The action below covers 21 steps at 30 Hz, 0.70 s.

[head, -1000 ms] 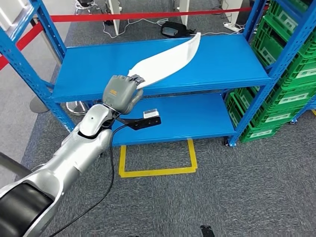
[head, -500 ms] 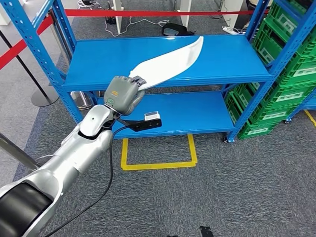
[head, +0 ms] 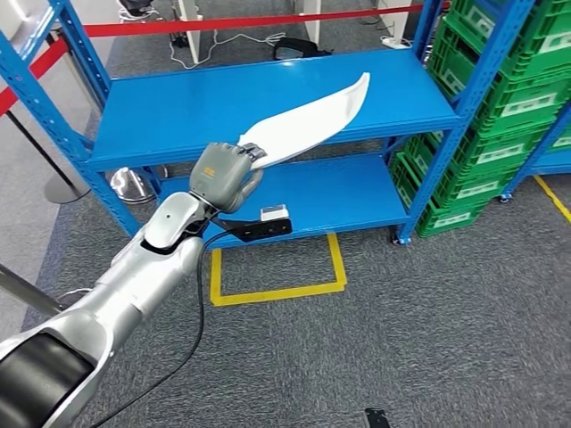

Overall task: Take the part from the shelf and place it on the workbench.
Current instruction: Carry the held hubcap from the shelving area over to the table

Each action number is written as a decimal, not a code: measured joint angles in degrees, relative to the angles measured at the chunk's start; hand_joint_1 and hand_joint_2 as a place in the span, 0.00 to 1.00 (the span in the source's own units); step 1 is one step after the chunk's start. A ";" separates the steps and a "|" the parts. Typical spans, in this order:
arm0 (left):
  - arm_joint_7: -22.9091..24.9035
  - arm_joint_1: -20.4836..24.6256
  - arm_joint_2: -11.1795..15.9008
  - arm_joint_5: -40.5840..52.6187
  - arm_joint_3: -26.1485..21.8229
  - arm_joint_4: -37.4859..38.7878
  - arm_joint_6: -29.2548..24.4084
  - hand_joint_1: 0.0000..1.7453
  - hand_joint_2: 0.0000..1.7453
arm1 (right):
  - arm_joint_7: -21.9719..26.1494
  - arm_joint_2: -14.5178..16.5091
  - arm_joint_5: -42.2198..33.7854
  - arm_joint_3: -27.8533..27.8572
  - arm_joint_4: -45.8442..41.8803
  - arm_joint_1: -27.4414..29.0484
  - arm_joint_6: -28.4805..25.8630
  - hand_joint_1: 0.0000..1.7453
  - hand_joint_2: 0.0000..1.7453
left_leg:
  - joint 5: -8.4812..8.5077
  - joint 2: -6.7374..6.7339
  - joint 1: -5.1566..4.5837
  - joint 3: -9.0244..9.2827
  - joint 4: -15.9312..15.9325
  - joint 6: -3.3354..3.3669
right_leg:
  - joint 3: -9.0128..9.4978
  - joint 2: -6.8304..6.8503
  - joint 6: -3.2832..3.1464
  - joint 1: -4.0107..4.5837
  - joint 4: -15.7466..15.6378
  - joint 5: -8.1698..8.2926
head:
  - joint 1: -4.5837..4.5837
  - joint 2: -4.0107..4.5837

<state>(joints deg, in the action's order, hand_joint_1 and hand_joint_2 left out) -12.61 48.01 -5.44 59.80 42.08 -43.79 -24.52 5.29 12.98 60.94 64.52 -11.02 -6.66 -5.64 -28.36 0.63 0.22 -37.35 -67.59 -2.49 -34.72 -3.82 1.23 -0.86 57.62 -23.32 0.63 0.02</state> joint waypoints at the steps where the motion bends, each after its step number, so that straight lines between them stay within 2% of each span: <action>1: -0.02 0.05 0.09 -0.04 0.10 -0.04 0.02 1.00 1.00 | 0.00 -0.01 0.01 0.05 -0.01 -0.04 0.01 0.00 1.00 | 1.75 1.34 0.20 2.17 3.94 -0.01 | -0.19 -0.58 0.24 -0.03 0.06 0.13 | -0.01 -0.01; 2: -0.06 0.09 0.16 -0.13 0.16 -0.10 0.10 1.00 1.00 | -0.01 -0.01 0.01 0.08 -0.01 -0.12 0.01 0.00 1.00 | 2.86 2.73 0.43 3.97 7.26 0.02 | -0.46 -1.16 0.51 -0.03 0.13 0.30 | 0.00 -0.01; 3: -0.10 0.13 0.26 -0.23 0.21 -0.16 0.24 1.00 1.00 | -0.01 -0.02 0.02 0.09 -0.02 -0.19 0.01 0.00 1.00 | 3.14 3.83 0.62 5.11 9.52 0.11 | -0.80 -1.77 0.85 -0.03 0.20 0.51 | -0.02 -0.01; 4: -0.14 0.14 0.33 -0.34 0.26 -0.20 0.42 1.00 1.00 | 0.00 -0.02 0.03 0.11 -0.02 -0.22 0.01 0.00 1.00 | 2.92 4.43 0.71 5.51 10.51 0.32 | -1.20 -2.40 1.25 -0.05 0.20 0.78 | -0.01 -0.02; 5: -0.18 0.14 0.35 -0.43 0.32 -0.25 0.59 1.00 1.00 | 0.01 -0.02 0.03 0.14 -0.02 -0.18 0.01 0.00 1.00 | 2.78 4.00 0.73 5.43 10.79 0.68 | -1.58 -3.05 1.66 -0.12 0.14 1.08 | -0.01 -0.02; 6: -0.19 0.15 0.37 -0.46 0.37 -0.30 0.69 1.00 1.00 | 0.03 -0.03 0.04 0.19 -0.02 -0.07 0.00 0.00 1.00 | 2.73 3.26 0.76 5.32 10.97 1.12 | -1.97 -3.02 2.00 -0.17 0.19 1.21 | -0.03 -0.02; 8: -0.19 0.21 0.38 -0.47 0.46 -0.47 0.73 1.00 1.00 | 0.05 -0.05 0.10 0.34 -0.02 0.09 -0.01 0.00 1.00 | 3.00 1.86 0.77 5.19 11.10 2.00 | -3.41 -0.62 2.49 0.00 2.28 -0.11 | 0.35 -0.01; 10: -0.18 0.23 0.56 -0.46 0.51 -0.61 0.73 1.00 1.00 | 0.08 -0.07 0.19 0.48 -0.02 -0.02 -0.01 0.00 1.00 | 3.12 0.36 0.57 5.12 11.13 2.48 | -6.56 2.48 2.75 0.19 9.14 -3.71 | 0.74 0.00; 11: -0.18 0.20 0.68 -0.46 0.54 -0.63 0.73 1.00 1.00 | 0.10 -0.07 0.20 0.52 -0.02 -0.09 -0.01 0.00 1.00 | 3.13 -0.49 0.44 5.09 11.12 2.55 | -8.37 3.09 2.84 0.19 13.31 -5.46 | 0.75 -0.01; 12: -0.17 0.16 0.77 -0.46 0.57 -0.63 0.74 1.00 1.00 | 0.13 -0.07 0.21 0.54 -0.02 -0.14 0.01 0.00 1.00 | 3.12 -1.33 0.34 5.07 11.11 2.59 | -9.61 3.36 2.87 0.18 16.33 -6.43 | 0.74 -0.01; 13: -0.17 0.13 0.82 -0.46 0.61 -0.63 0.74 1.00 1.00 | 0.14 -0.07 0.21 0.56 -0.02 -0.17 0.01 0.00 1.00 | 3.10 -2.14 0.29 5.07 11.09 2.62 | -9.83 3.49 2.85 0.19 17.34 -6.39 | 0.75 -0.01; 14: -0.17 0.12 0.82 -0.46 0.65 -0.67 0.74 1.00 1.00 | 0.15 -0.07 0.21 0.57 -0.02 -0.16 0.01 0.00 1.00 | 3.06 -2.87 0.26 5.11 11.06 2.60 | -8.74 3.68 2.80 0.19 15.75 -5.26 | 0.75 -0.01; 15: -0.17 0.14 0.81 -0.46 0.68 -0.72 0.73 1.00 1.00 | 0.15 -0.08 0.21 0.58 -0.02 -0.14 0.00 0.00 1.00 | 2.98 -3.54 0.25 5.18 11.00 2.53 | -6.61 4.28 2.73 0.21 12.07 -3.42 | 0.76 -0.01; 17: -0.17 0.28 0.81 -0.46 0.67 -0.85 0.71 1.00 1.00 | 0.13 -0.10 0.23 0.61 -0.02 -0.16 0.00 0.00 1.00 | 2.72 -4.61 -0.06 5.20 10.77 2.19 | -2.36 6.80 2.44 0.52 4.30 -0.83 | 0.78 -0.01; 18: -0.17 0.36 0.85 -0.45 0.67 -0.89 0.69 1.00 1.00 | 0.13 -0.11 0.25 0.62 -0.02 -0.19 0.01 0.00 1.00 | 2.64 -5.07 -0.30 5.16 10.65 1.98 | -1.28 7.61 2.10 0.66 2.10 -0.32 | 0.80 0.00; 19: -0.16 0.44 0.89 -0.45 0.69 -0.92 0.68 1.00 1.00 | 0.14 -0.11 0.29 0.63 -0.02 -0.24 0.02 0.00 1.00 | 2.62 -5.56 -0.54 5.11 10.61 1.78 | -1.09 7.84 1.71 0.83 1.39 -0.37 | 0.79 0.00; 21: -0.15 0.54 0.88 -0.44 0.78 -1.02 0.63 1.00 1.00 | 0.17 -0.11 0.37 0.64 -0.02 -0.20 0.01 0.00 1.00 | 2.52 -6.40 -0.61 5.05 10.61 1.31 | -1.52 6.35 0.83 0.79 1.40 -0.13 | 0.83 -0.01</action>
<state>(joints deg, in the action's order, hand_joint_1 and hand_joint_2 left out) -12.76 48.55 -4.55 59.36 42.86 -44.81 -23.89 5.46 12.87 61.31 65.16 -11.04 -6.86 -5.63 -25.84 -5.78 -0.39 -32.31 -56.98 -1.18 -36.24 2.53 2.07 -0.07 59.02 -23.45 1.46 0.02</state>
